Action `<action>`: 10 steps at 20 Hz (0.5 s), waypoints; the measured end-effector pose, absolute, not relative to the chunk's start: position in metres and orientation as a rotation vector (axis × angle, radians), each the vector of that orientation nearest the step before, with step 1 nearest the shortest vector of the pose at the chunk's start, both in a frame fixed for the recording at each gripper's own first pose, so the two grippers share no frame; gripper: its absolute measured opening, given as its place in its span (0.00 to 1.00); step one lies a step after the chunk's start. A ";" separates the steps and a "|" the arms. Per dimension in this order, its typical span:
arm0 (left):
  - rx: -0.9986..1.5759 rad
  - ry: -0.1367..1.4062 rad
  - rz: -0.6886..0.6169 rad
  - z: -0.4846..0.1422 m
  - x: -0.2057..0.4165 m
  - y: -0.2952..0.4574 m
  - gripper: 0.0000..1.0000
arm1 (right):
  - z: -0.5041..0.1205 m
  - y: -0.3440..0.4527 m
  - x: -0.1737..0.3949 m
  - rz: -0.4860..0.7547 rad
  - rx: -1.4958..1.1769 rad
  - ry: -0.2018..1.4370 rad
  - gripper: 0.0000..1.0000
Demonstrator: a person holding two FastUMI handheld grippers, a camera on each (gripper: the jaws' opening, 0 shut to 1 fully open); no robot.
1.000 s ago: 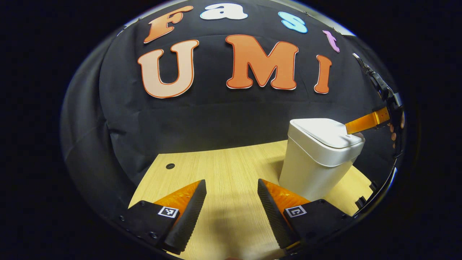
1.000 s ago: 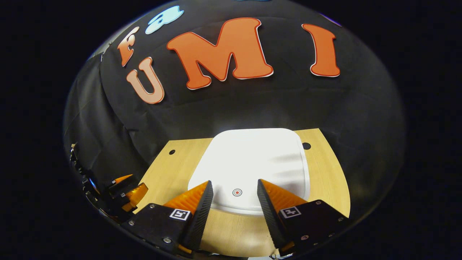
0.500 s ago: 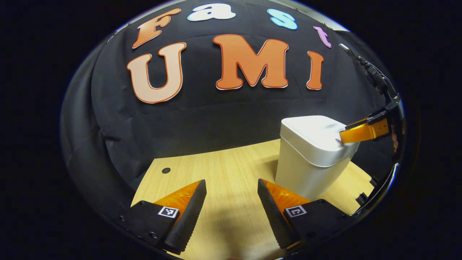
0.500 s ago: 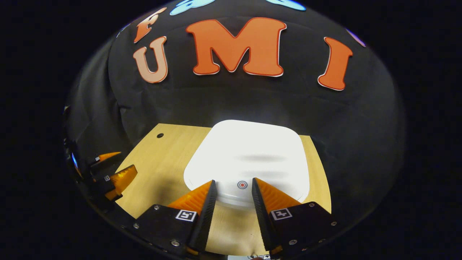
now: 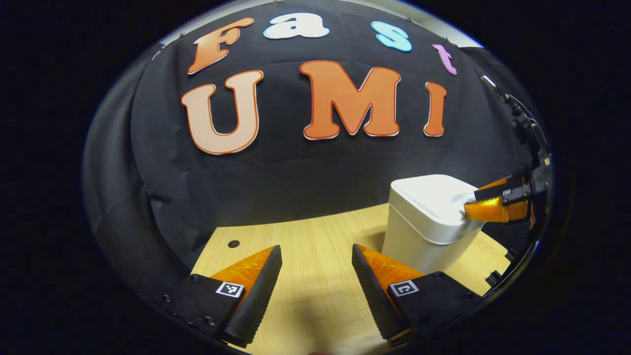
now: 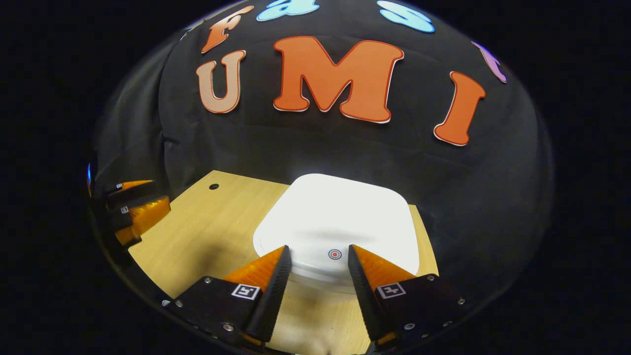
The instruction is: Press the lid of the desktop garbage bin to open it, pick up the crumpled paper on the desktop and throw it into the bin, then pick up the pop can on the desktop and drop it into the bin, and finally close the garbage bin lid.
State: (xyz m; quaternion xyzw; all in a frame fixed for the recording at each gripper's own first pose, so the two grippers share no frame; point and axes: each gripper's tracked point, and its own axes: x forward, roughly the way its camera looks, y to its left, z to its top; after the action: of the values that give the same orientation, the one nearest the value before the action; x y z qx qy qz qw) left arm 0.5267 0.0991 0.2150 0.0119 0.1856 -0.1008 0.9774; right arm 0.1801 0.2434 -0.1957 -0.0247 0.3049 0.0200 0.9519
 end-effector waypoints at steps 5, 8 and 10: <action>0.001 0.286 -0.147 0.252 0.535 0.123 0.90 | -0.159 0.255 0.193 0.025 0.008 0.436 0.77; 0.012 0.200 -0.102 0.276 0.539 0.139 0.92 | -0.139 0.268 0.196 0.049 0.026 0.337 0.82; 0.014 0.143 -0.084 0.294 0.539 0.146 0.91 | -0.128 0.273 0.194 0.064 0.025 0.286 0.82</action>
State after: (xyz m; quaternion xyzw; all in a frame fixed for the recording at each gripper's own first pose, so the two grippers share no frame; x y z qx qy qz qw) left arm 0.5388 0.1457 0.2936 0.0069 0.0714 -0.0422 0.9965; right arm 0.1937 0.2726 -0.1278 0.0126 0.1423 0.0320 0.9892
